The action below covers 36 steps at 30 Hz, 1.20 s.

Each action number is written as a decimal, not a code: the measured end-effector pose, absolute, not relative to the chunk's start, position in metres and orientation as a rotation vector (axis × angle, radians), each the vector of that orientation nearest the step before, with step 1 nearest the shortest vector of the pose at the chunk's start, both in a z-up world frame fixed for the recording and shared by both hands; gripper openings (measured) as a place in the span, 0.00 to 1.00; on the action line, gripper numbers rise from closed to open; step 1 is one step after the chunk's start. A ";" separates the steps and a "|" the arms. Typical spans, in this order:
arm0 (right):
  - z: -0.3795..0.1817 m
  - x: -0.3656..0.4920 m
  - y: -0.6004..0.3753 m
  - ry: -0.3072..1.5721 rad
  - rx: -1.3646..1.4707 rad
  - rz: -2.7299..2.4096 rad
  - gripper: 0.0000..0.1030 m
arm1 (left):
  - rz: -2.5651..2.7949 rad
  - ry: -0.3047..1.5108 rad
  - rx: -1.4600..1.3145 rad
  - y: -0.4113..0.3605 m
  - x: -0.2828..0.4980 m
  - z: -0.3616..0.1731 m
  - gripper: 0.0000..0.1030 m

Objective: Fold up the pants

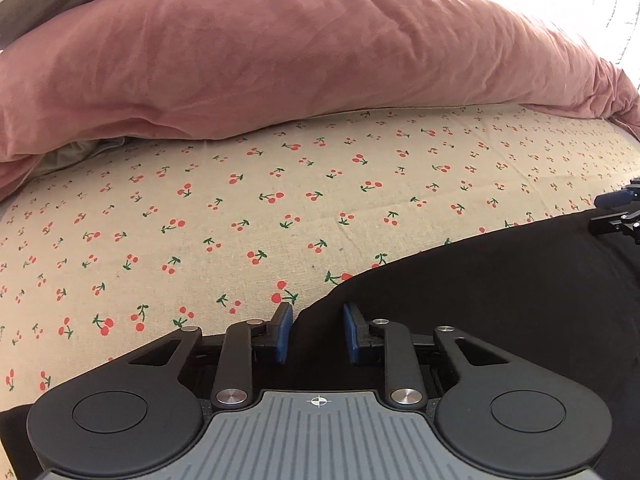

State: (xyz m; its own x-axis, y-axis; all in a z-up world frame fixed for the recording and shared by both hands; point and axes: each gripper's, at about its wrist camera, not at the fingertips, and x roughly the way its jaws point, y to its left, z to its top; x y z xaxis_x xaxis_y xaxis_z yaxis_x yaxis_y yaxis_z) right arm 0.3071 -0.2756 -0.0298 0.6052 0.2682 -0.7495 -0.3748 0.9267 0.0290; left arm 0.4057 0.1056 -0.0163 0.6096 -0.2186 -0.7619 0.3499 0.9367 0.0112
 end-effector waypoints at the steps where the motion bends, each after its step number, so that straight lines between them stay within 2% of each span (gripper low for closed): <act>1: -0.028 0.307 -0.274 0.844 -0.138 0.381 0.46 | -0.315 0.847 0.160 0.105 0.404 -0.016 0.18; 2: -0.026 0.305 -0.275 0.844 -0.137 0.387 0.29 | -0.293 0.840 0.152 0.104 0.403 -0.016 0.13; 4: -0.024 0.302 -0.271 0.847 -0.128 0.385 0.08 | -0.262 0.828 0.123 0.104 0.399 -0.012 0.10; 7: -0.021 0.298 -0.261 0.836 -0.153 0.320 0.03 | -0.237 0.801 0.105 0.101 0.389 -0.002 0.05; 15: 0.028 0.250 -0.259 0.741 -0.135 0.254 0.02 | -0.238 0.713 0.046 0.109 0.332 0.051 0.04; 23: 0.080 0.145 -0.266 0.647 -0.104 0.271 0.02 | -0.242 0.639 0.020 0.122 0.229 0.082 0.04; 30: 0.073 0.048 -0.264 0.609 -0.065 0.324 0.02 | -0.223 0.687 -0.097 0.149 0.133 0.061 0.04; 36: 0.037 -0.004 -0.258 0.656 -0.042 0.368 0.02 | -0.210 0.751 -0.154 0.171 0.077 0.024 0.04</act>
State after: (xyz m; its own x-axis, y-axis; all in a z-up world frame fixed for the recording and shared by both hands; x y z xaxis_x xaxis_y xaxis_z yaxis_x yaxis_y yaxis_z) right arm -0.0041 -0.2581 0.0368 0.7300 0.3213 -0.6032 -0.3478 0.9344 0.0769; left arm 0.0772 0.1712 0.0239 0.7118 -0.2434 -0.6589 0.1334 0.9678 -0.2134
